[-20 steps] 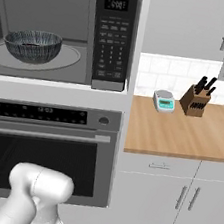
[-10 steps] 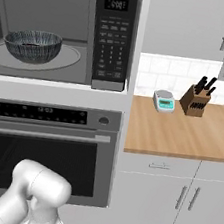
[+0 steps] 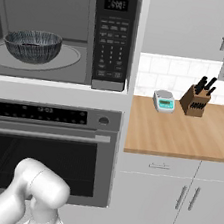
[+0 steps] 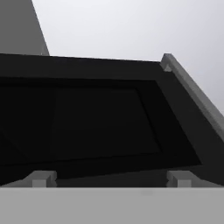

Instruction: Pick the eggplant from the sink and place it in the bowl. Then pick the bowl and place it in the microwave. Then close the microwave door and press the start button.

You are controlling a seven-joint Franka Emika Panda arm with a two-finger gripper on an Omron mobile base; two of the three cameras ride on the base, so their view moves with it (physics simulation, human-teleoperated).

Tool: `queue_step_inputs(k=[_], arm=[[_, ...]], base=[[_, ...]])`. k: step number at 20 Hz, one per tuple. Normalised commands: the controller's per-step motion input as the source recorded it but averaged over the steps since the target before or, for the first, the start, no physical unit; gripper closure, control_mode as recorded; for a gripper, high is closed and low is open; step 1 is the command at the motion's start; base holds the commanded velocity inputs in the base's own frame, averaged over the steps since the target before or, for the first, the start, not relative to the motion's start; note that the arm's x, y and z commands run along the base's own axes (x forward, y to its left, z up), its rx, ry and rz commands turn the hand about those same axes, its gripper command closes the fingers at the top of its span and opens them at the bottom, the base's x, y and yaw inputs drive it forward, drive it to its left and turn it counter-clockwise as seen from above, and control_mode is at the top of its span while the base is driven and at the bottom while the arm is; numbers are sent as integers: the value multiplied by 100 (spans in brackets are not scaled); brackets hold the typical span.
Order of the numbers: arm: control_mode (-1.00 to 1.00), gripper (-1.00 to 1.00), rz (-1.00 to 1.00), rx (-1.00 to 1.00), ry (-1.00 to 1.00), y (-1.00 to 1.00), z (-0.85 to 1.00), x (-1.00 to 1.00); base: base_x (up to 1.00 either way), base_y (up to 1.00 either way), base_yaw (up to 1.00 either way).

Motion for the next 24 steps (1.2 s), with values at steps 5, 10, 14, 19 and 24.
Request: queue_step_inputs(k=[5,10,14,19,24], arm=[[-100,-100,3,30,-14,-79,46,-87],[-100,-100,11,29,-13,-85,42,-66],[-100,-100,21,28,-9,-91,39,-34],[-100,-100,35,23,-4,-95,24,-4],[-100,-100,49,9,0,-92,1,3]], base=[[0,0,0],[0,0,0],[0,0,0],[0,0,0],[0,0,0]])
